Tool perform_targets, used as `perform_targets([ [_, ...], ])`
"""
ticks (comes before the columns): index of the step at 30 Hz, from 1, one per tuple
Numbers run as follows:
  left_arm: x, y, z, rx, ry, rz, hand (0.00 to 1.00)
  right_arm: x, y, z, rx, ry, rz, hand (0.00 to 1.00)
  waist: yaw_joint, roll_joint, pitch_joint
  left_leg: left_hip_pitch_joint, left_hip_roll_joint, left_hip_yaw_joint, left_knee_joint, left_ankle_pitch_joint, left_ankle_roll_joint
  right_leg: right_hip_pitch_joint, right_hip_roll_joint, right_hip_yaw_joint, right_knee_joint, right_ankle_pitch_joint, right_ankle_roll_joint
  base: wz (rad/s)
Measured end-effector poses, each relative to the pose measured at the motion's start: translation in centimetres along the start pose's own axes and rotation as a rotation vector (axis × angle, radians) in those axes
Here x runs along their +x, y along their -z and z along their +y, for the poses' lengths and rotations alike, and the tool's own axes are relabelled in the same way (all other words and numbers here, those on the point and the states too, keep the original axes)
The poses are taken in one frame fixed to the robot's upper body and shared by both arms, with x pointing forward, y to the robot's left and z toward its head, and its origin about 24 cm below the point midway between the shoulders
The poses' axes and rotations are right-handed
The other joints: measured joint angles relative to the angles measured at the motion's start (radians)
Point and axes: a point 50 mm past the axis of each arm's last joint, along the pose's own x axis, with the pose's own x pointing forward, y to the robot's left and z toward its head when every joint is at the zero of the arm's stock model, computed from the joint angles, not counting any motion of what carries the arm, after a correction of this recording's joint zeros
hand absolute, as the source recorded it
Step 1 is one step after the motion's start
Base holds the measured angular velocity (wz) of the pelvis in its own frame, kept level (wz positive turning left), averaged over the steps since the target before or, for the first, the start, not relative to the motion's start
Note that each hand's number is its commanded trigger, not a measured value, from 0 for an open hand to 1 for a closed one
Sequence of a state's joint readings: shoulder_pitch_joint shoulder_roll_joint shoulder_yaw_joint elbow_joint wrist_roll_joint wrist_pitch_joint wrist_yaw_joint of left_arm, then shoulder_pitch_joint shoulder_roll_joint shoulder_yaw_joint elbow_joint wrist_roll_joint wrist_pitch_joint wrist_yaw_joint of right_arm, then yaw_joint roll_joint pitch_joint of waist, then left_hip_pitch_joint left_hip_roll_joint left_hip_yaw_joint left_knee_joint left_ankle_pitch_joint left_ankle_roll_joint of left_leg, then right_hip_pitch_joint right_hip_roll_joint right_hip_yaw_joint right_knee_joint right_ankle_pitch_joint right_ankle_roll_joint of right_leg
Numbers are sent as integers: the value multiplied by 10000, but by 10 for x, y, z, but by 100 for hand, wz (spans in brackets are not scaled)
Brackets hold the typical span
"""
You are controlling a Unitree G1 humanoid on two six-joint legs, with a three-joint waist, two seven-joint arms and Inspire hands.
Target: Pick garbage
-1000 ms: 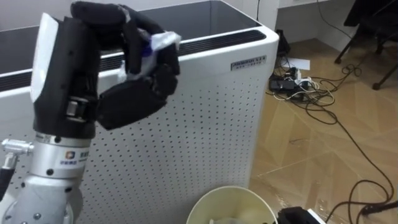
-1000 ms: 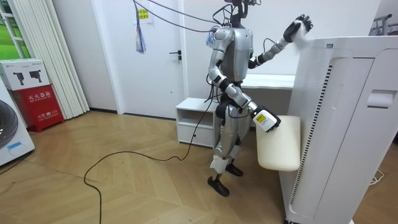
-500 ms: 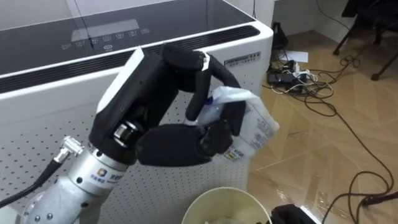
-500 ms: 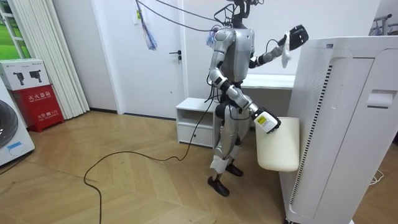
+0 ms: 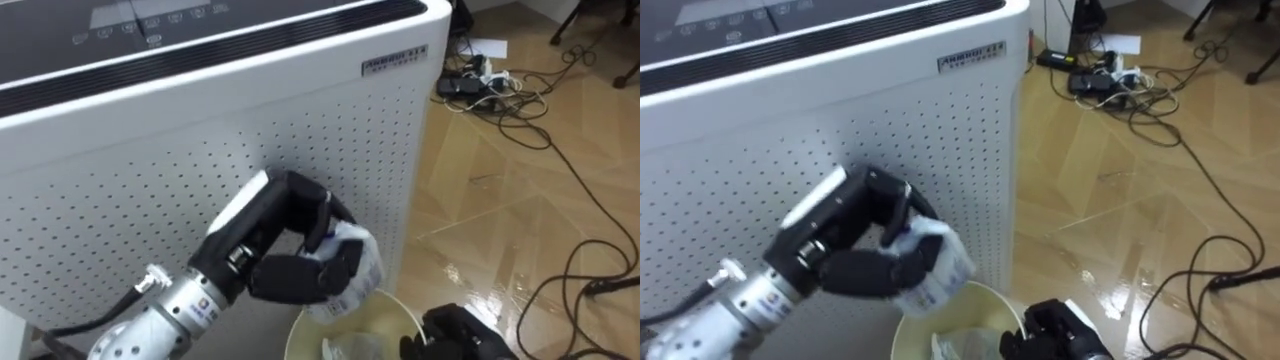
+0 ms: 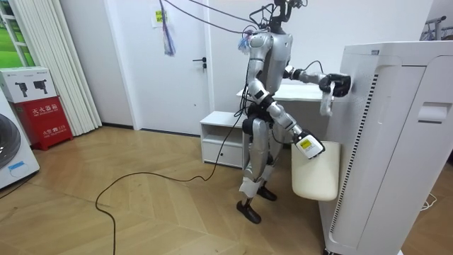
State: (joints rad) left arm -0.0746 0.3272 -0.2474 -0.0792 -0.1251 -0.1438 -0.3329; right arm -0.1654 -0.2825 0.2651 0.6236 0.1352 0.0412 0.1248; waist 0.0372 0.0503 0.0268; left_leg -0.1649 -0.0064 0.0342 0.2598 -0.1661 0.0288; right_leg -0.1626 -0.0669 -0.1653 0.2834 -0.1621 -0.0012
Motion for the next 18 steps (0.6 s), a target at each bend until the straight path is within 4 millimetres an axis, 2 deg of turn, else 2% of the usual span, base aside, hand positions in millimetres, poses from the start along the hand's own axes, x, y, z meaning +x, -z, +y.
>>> perform_targets([
  [4, -1, 26, -13, -393, 372, 1046, 100, 6, -3, 3, -212, -187, 74, 100, -39, -46, 27, -330, -31, -53, 80, 10, 17, -282, -29, -86, 91, 0, 0, 6],
  [11, 2, 41, -27, -808, 506, 1582, 100, 9, -3, 8, -90, -395, 69, 100, -26, -160, 93, -690, -57, -38, 165, 37, 60, -658, -50, -145, 237, 5, -5, 3],
  [12, 2, 46, -31, -919, 615, 1755, 91, 9, -3, 10, -49, -444, 56, 100, -33, -197, 117, -723, -53, -37, 166, 40, 60, -686, -49, -149, 240, 5, -5, 0],
  [13, 1, 50, -35, -1015, 755, 1938, 68, 9, -2, 11, -20, -479, 59, 100, -34, -223, 133, -742, -51, -37, 173, 40, 59, -696, -50, -157, 239, 5, -5, 0],
  [15, 1, 54, -38, -1095, 917, 2111, 0, 10, -4, 11, -8, -539, -31, 100, -41, -250, 130, -838, -51, -32, 208, 40, 60, -785, -58, -157, 256, 5, -5, 0],
  [18, -1, 58, -41, -1175, 1155, 2290, 0, 10, -5, 13, 10, -605, -110, 100, -40, -298, 134, -1027, -48, -23, 311, 40, 59, -961, -108, -153, 324, 5, -6, 0],
])
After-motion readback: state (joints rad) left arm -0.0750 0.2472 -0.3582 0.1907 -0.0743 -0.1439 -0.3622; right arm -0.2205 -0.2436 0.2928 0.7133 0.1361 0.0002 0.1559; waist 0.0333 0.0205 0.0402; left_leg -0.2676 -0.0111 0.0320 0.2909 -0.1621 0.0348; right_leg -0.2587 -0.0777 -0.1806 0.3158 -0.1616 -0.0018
